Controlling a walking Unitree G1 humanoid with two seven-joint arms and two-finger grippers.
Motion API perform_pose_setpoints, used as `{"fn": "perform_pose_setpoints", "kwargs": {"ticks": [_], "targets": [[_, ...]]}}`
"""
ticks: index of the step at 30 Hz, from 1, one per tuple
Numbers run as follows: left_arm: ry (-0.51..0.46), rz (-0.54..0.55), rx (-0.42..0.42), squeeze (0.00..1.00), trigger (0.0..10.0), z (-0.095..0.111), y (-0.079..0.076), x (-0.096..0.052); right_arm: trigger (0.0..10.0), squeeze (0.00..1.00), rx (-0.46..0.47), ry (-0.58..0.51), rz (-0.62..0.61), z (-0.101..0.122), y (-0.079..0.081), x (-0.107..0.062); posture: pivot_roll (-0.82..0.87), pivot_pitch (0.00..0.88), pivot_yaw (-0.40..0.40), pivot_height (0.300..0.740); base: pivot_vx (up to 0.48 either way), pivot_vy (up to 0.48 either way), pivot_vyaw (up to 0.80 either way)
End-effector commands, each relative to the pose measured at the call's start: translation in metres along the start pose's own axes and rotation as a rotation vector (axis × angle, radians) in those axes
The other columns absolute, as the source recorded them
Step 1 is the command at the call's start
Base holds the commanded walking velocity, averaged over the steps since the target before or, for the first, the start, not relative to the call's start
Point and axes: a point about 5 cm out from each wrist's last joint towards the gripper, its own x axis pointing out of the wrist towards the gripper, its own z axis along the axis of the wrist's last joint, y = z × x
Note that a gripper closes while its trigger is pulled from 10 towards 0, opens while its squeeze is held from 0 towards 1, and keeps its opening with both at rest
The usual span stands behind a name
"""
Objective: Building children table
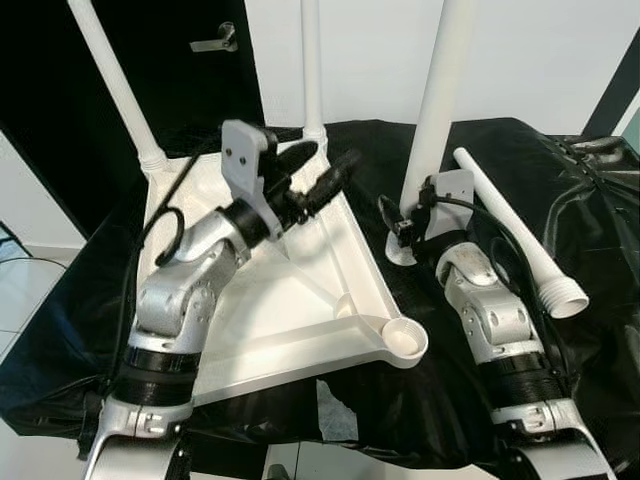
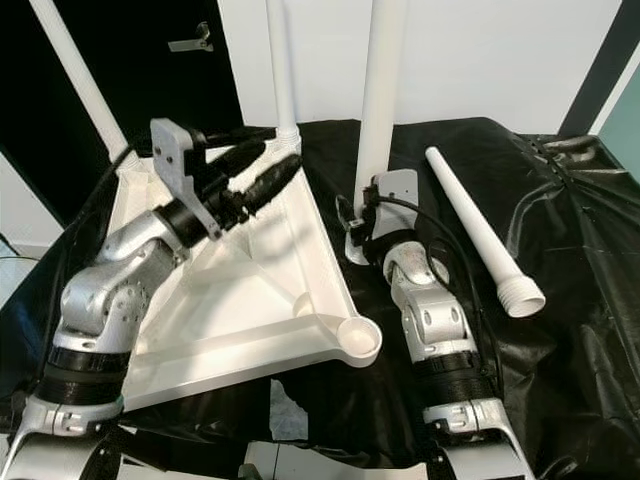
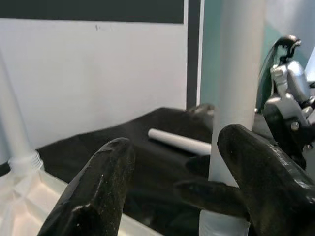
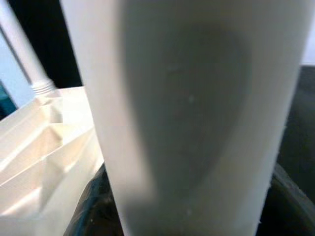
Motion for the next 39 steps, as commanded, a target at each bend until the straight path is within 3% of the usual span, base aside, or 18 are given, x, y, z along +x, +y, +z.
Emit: {"fn": "perform_pose_setpoints", "kwargs": {"ticks": [1, 8, 9, 11, 15, 22, 23, 31, 39], "targets": [[0.0, -0.046, 0.028, 0.0, 10.0, 0.003, -0.005, -0.002, 10.0, 0.0, 0.007, -0.031, -0.001, 0.007, 0.0, -0.002, 0.06, 0.0, 0.035, 0.74, 0.0, 0.0, 0.0], [0.05, -0.035, 0.039, 0.0, 10.0, -0.013, -0.009, -0.007, 10.0, 0.0, -0.001, -0.026, 0.013, 0.001, 0.006, -0.007, 0.06, 0.0, 0.031, 0.74, 0.0, 0.0, 0.0], [0.113, -0.026, 0.064, 0.0, 10.0, -0.031, -0.012, -0.014, 10.0, 0.0, 0.0, -0.018, 0.028, -0.005, 0.011, -0.01, 0.05, 0.0, 0.033, 0.74, 0.0, 0.0, 0.0], [0.113, -0.026, 0.064, 0.0, 10.0, -0.031, -0.012, -0.014, 10.0, 0.0, 0.0, -0.018, 0.028, -0.005, 0.011, -0.01, 0.05, 0.0, 0.033, 0.74, 0.0, 0.0, 0.0], [0.214, -0.03, 0.104, 0.0, 10.0, -0.055, -0.018, -0.026, 10.0, 0.0, 0.012, -0.009, 0.076, -0.014, 0.022, -0.013, 0.05, 0.0, 0.036, 0.74, 0.0, 0.0, 0.0], [0.283, -0.081, 0.144, 0.0, 10.0, -0.065, -0.023, -0.037, 10.0, 0.0, 0.003, 0.029, 0.08, -0.026, 0.024, -0.014, 0.06, 0.0, 0.035, 0.74, 0.0, 0.0, 0.0], [0.31, -0.13, 0.144, 0.0, 10.0, -0.068, -0.028, -0.045, 10.0, 0.0, -0.004, 0.035, 0.081, -0.028, 0.024, -0.014, 0.06, 0.0, 0.032, 0.74, 0.0, 0.0, 0.0], [0.353, -0.193, 0.132, 0.0, 10.0, -0.073, -0.032, -0.055, 10.0, 0.0, -0.008, 0.028, 0.073, -0.026, 0.023, -0.011, 0.07, 0.0, 0.025, 0.74, 0.0, 0.0, 0.0], [0.473, -0.227, 0.215, 0.0, 10.0, -0.091, -0.032, -0.066, 10.0, 0.0, -0.032, -0.006, 0.032, -0.019, 0.015, -0.013, 0.06, 0.0, 0.03, 0.74, 0.0, 0.0, 0.0]]}}
